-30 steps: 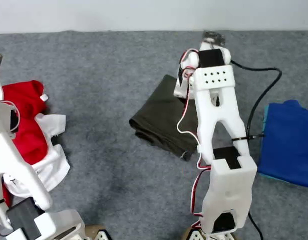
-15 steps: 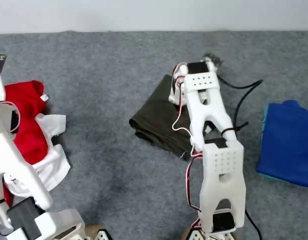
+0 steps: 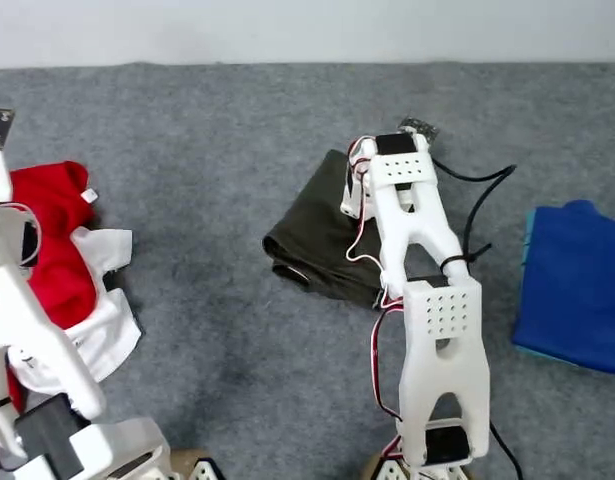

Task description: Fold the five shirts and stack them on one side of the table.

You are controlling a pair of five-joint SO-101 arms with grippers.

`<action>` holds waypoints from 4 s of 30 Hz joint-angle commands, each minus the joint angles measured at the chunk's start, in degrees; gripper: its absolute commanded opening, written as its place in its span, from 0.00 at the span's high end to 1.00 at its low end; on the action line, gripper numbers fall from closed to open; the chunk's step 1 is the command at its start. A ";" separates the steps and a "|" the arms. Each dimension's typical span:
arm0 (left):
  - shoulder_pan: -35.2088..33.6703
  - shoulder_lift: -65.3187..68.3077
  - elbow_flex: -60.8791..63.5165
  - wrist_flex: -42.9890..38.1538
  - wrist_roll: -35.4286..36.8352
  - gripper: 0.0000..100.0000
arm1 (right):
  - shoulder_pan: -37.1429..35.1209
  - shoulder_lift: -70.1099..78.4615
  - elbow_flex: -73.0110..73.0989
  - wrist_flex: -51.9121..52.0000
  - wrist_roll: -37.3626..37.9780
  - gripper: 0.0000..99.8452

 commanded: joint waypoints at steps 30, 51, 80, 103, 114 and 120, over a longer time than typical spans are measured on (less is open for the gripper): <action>0.26 -2.37 -0.48 -0.09 -0.35 0.98 | 21.67 -49.63 21.27 15.08 50.90 0.99; 0.53 -2.29 -0.48 -0.09 -0.35 0.98 | 41.71 -52.53 21.54 9.71 65.05 0.99; 0.53 -2.29 -0.48 0.00 -0.44 0.98 | 54.64 -38.20 18.37 -4.09 78.86 0.76; 0.53 -2.37 -0.48 0.26 -0.35 0.98 | 63.34 -28.70 12.04 5.14 80.53 0.99; 0.62 -2.90 -0.48 0.26 -0.35 0.98 | 64.22 -27.12 0.44 13.23 87.47 0.99; 0.53 -2.90 -0.48 1.05 -0.35 0.98 | 59.03 -30.11 -1.23 10.77 87.38 0.99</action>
